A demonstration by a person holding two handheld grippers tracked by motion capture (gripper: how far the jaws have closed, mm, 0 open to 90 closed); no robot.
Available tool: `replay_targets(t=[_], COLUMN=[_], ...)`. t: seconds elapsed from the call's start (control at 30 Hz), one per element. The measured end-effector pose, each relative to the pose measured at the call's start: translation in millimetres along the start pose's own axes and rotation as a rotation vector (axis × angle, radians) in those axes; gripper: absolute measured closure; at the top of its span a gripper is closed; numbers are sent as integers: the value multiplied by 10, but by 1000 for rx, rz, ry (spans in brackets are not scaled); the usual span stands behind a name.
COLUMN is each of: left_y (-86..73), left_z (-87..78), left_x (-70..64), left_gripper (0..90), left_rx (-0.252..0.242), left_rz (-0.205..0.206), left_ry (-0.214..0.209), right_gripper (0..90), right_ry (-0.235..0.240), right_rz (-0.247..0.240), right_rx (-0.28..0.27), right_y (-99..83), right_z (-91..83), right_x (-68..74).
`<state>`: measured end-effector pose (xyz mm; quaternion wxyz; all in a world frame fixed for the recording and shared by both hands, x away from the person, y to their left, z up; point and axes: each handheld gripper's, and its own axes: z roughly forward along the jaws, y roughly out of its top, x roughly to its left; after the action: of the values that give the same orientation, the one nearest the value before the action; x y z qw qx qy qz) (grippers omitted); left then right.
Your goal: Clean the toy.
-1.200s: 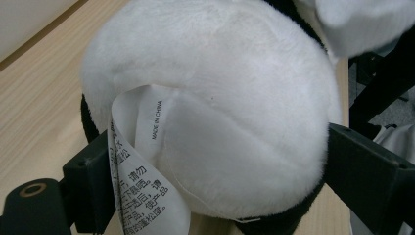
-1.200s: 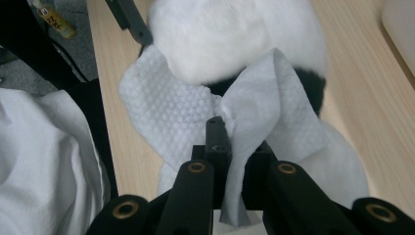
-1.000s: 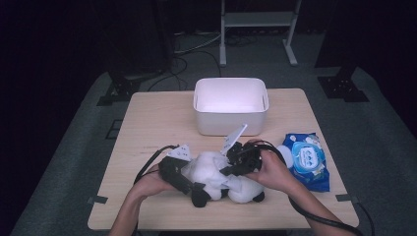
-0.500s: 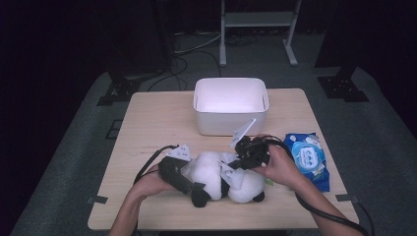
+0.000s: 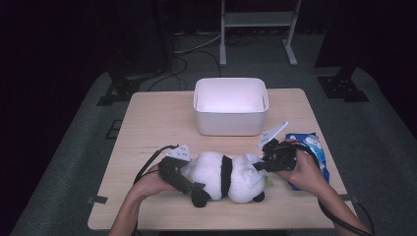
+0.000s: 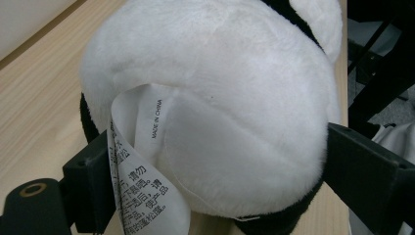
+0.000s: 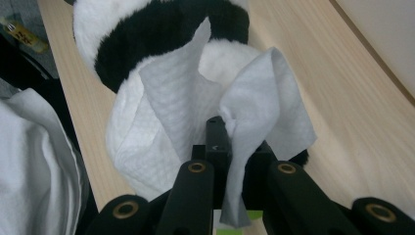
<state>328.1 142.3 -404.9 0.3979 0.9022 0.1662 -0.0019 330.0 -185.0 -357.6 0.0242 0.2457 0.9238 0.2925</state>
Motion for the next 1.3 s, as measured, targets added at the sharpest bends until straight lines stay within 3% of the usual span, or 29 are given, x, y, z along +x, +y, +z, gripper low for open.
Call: replay_targets(t=[0.37, 0.73, 1.0, 1.3], left_y=[0, 8, 10, 20], left_z=[1, 6, 2, -3], left_x=[-2, -18, -30, -45], left_gripper=[95, 95, 95, 95], left_rx=[-1, 5, 13, 22], left_rz=[-2, 3, 6, 15], left_ry=[-1, 5, 3, 3], right_gripper=[845, 844, 844, 845], right_ry=[-10, -9, -11, 25], right_rz=[65, 95, 65, 46], right_rx=[-14, -12, -14, 1], right_y=[-233, -371, -64, 315], right_z=[-7, -2, 82, 263], right_x=[-180, -224, -250, -255])
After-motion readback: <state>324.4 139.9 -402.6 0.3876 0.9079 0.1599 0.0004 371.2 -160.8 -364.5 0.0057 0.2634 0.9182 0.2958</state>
